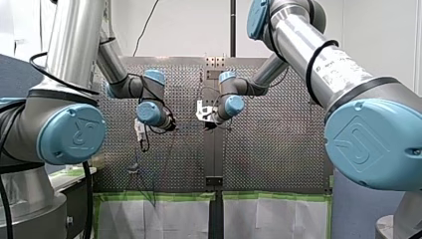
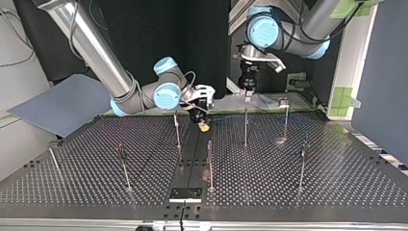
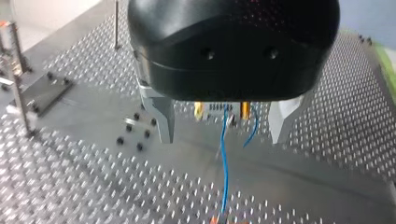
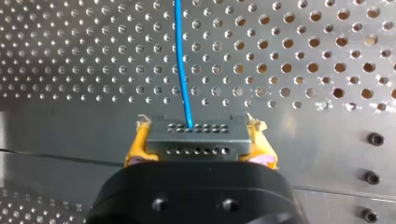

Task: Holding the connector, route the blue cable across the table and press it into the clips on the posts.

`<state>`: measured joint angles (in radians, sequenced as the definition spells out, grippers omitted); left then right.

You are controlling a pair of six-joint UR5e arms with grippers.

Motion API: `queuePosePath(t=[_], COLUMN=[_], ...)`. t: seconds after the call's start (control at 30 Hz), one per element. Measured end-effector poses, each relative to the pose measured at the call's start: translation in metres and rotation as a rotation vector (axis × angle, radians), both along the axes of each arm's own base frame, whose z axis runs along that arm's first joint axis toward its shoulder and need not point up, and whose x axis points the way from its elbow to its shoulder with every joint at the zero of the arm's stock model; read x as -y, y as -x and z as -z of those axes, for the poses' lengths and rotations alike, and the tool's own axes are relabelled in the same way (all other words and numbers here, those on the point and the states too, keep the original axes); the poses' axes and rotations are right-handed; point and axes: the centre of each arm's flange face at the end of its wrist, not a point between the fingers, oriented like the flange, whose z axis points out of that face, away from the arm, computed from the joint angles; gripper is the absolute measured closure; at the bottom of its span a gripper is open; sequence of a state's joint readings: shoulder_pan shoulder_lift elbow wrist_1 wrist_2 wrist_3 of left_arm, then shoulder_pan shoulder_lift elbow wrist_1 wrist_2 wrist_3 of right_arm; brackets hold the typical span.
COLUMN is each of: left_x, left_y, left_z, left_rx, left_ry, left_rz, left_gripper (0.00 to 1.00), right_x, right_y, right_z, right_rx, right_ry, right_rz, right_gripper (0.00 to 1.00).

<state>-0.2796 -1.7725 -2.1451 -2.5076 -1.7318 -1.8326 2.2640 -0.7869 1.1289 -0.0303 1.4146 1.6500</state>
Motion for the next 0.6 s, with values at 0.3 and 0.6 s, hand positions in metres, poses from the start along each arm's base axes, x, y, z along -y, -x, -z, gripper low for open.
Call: queuePosePath(t=[0.3,0.6], left_x=[0.042,0.053], left_y=[-0.011,-0.037], left_z=[0.009,0.007], left_rx=[-0.011,-0.009], left_ry=[0.021,0.05], left_rz=[0.079,0.076], left_gripper=[0.0,0.0], right_x=[0.007,0.012], right_y=[0.007,0.011], right_z=[0.0,0.0], right_rx=[0.001,0.003], right_ry=[-0.004,-0.008], right_rz=[0.003,0.001], right_gripper=[1.0,1.0])
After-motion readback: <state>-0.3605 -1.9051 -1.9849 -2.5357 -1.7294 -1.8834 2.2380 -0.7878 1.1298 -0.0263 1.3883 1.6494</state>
